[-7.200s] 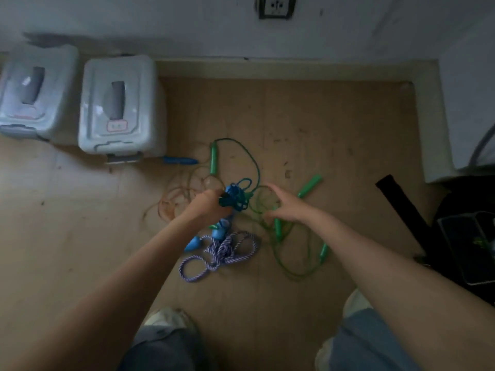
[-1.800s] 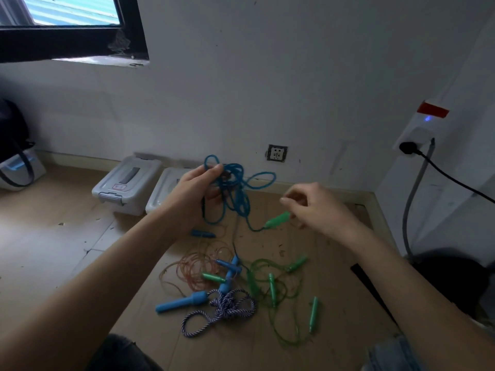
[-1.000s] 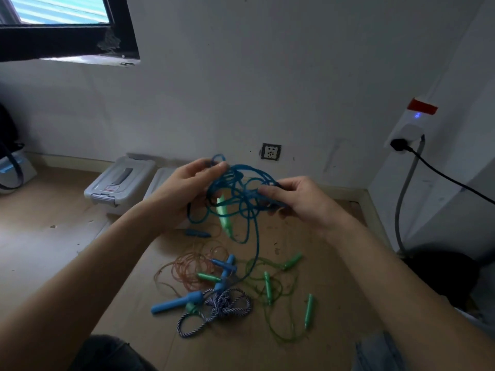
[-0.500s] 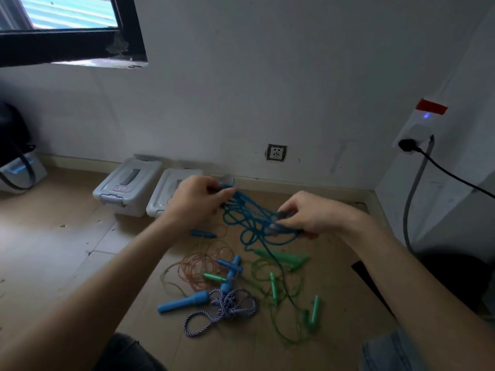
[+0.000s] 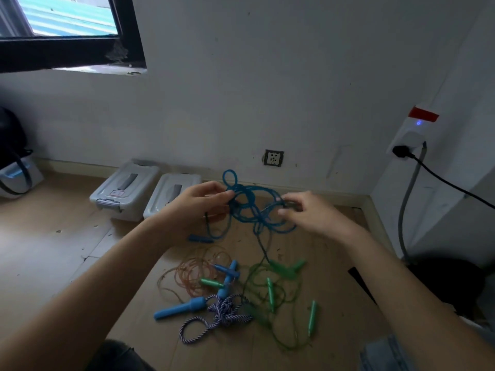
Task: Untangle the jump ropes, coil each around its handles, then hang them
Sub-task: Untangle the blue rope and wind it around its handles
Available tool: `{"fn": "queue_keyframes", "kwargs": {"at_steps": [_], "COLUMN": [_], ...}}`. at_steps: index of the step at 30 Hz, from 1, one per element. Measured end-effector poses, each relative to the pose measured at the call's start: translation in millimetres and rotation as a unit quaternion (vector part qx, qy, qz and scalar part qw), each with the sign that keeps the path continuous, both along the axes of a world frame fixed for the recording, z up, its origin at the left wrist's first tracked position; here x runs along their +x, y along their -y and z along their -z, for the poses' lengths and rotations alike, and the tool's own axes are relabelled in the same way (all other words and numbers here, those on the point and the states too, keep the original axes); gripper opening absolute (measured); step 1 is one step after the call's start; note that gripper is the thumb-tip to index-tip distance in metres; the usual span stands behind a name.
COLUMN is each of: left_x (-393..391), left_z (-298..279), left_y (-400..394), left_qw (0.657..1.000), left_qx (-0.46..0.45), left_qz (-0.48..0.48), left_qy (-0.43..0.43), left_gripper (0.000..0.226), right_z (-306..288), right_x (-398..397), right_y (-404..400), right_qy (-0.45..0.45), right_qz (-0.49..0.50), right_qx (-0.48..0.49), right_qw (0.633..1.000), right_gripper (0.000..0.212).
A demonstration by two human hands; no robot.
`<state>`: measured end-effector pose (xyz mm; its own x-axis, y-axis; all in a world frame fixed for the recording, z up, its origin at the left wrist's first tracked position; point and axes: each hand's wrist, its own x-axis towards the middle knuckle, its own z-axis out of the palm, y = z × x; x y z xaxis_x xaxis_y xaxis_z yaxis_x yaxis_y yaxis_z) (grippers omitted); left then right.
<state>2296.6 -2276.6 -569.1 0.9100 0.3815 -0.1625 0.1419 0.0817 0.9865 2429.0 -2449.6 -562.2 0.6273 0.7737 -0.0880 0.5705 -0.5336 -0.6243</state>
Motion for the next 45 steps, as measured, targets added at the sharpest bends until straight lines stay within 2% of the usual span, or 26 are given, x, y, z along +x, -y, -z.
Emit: {"fn": "queue_keyframes", "kwargs": {"at_steps": [2, 4, 6, 8, 11, 14, 17, 21, 25, 27, 30, 32, 34, 35, 37, 39, 40, 42, 43, 45], "left_x": [-0.5, -0.6, -0.3, -0.6, -0.8, -0.2, -1.4, 0.0, 4.8, 5.6, 2.6, 1.0, 1.2, 1.8, 3.2, 3.3, 3.6, 3.9, 3.5, 2.2], "left_z": [-4.7, -5.9, -5.4, -4.0, -0.1, 4.8, 6.0, -0.2, -1.0, 0.2, -4.4, -5.7, -3.4, -1.9, -0.7, -1.5, -1.1, 0.2, 1.2, 3.4], "left_y": [4.2, 7.2, 8.5, 7.9, 5.0, 0.7, -9.1, -8.5, 13.5, 16.0, 10.7, 11.7, 16.4, 18.5, 20.6, 21.0, 20.8, 20.5, 19.5, 15.3], "left_qw": [1.0, 0.999, 0.998, 0.997, 0.998, 1.0, 0.997, 0.976, 0.979, 0.986, 0.99, 0.991, 0.996, 0.996, 0.995, 0.997, 0.998, 0.999, 0.999, 0.994], "left_qx": [-0.01, 0.001, 0.001, 0.002, -0.005, 0.007, 0.044, 0.162, 0.167, 0.106, -0.08, -0.088, -0.055, -0.059, -0.076, -0.065, -0.057, -0.018, 0.021, 0.097], "left_qz": [0.008, 0.032, 0.061, 0.068, 0.055, 0.013, -0.062, -0.13, -0.066, -0.063, 0.002, 0.028, 0.008, -0.004, -0.013, -0.001, 0.01, 0.03, 0.033, 0.03], "left_qy": [0.02, 0.03, 0.031, 0.031, 0.026, 0.011, 0.016, 0.065, 0.101, 0.108, 0.119, 0.094, 0.062, 0.061, 0.066, 0.05, 0.036, 0.002, -0.016, -0.042], "left_gripper": [0.008, 0.003, 0.018, 0.024, 0.025, 0.011, 0.012, 0.009, 0.01, 0.009, 0.035, 0.043, 0.037, 0.028, 0.011, 0.005, 0.005, 0.006, 0.007, 0.011], "right_z": [-1.7, -4.6, -6.7, -8.5, -9.3, -10.1, -10.2, -10.7, -10.5, -9.4, -7.9, -7.4, -8.2, -7.5, -4.9, -0.3, 2.1, 4.7, 5.1, 3.0], "right_x": [-4.8, -9.8, -12.4, -12.8, -11.1, -5.6, -4.1, -7.8, -12.0, -14.2, -12.2, -12.5, -18.3, -21.2, -23.6, -24.4, -23.9, -17.3, -11.7, -0.1], "right_y": [-2.8, -7.3, -9.1, -8.6, -8.4, -6.4, -1.0, -1.5, -5.5, -6.2, -6.1, -7.0, -8.4, -9.1, -10.0, -12.0, -12.8, -12.0, -10.6, -7.6], "right_qy": [-0.088, -0.155, -0.158, -0.148, -0.161, -0.182, -0.218, -0.239, -0.274, -0.282, -0.256, -0.228, -0.194, -0.146, 0.028, 0.169, 0.196, 0.193, 0.159, 0.012], "right_qz": [-0.05, -0.07, -0.069, -0.067, -0.058, 0.011, 0.047, 0.051, 0.002, -0.019, -0.004, -0.007, -0.028, -0.035, -0.025, 0.003, 0.025, 0.095, 0.141, 0.225], "right_qx": [0.049, 0.123, 0.162, 0.166, 0.169, 0.205, 0.237, 0.263, 0.279, 0.268, 0.246, 0.235, 0.222, 0.21, 0.174, 0.157, 0.158, 0.152, 0.16, 0.216], "right_qw": [0.994, 0.978, 0.972, 0.973, 0.971, 0.962, 0.946, 0.933, 0.92, 0.921, 0.935, 0.945, 0.955, 0.966, 0.984, 0.973, 0.968, 0.965, 0.964, 0.95], "right_gripper": [0.035, 0.023, 0.01, 0.006, 0.005, 0.01, 0.009, 0.012, 0.015, 0.017, 0.02, 0.02, 0.019, 0.017, 0.014, 0.019, 0.022, 0.026, 0.026, 0.03]}}
